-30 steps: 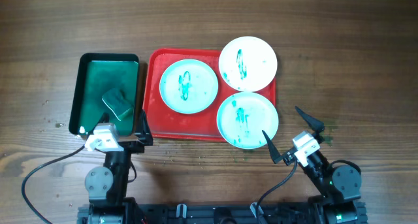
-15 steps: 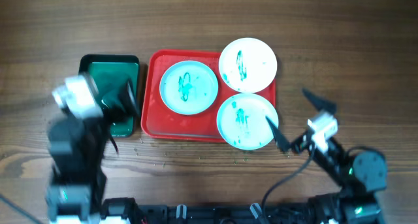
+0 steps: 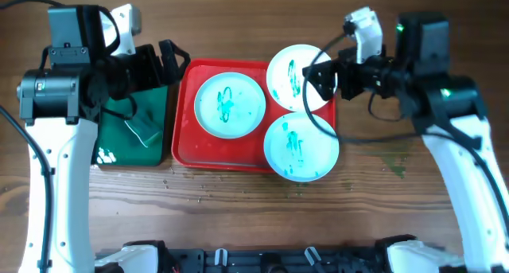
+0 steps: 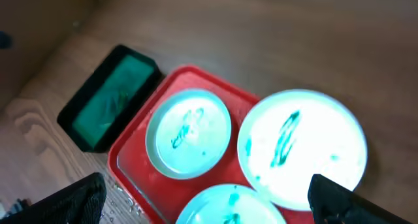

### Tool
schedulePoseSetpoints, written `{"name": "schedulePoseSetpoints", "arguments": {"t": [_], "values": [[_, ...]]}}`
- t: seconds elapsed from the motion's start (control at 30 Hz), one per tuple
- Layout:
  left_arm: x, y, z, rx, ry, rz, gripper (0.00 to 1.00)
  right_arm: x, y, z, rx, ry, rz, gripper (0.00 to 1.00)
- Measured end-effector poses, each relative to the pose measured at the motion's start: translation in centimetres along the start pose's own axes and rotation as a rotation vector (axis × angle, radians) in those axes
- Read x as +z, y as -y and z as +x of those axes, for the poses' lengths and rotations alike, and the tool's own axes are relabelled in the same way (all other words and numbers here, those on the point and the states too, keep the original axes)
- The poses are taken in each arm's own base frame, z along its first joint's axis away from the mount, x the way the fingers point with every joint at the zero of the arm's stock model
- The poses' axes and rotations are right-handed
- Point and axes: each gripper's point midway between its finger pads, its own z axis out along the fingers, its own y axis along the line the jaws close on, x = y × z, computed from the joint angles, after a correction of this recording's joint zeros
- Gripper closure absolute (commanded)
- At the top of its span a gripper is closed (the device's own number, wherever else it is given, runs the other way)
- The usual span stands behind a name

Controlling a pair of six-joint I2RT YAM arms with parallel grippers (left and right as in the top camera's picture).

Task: Clean dirty plates on tray and stack at the side
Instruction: 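Grasp the sponge with the left gripper and the left plate's rim with the right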

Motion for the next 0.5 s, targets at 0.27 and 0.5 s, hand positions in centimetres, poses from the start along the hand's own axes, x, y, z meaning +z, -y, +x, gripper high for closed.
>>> {"name": "schedulePoseSetpoints", "arguments": {"t": [0.27,0.5], "values": [[1.2,-5.6,0.8,-0.242,-0.028,-0.29,0.03,7.2,2.0,3.8,0.259,-0.189,0.085,0.42],[2.5,-13.0,1.3,-0.499,-0.047,-0.55,0.0,16.1,-0.2,6.7,0.285,-0.324,0.206,0.64]]}}
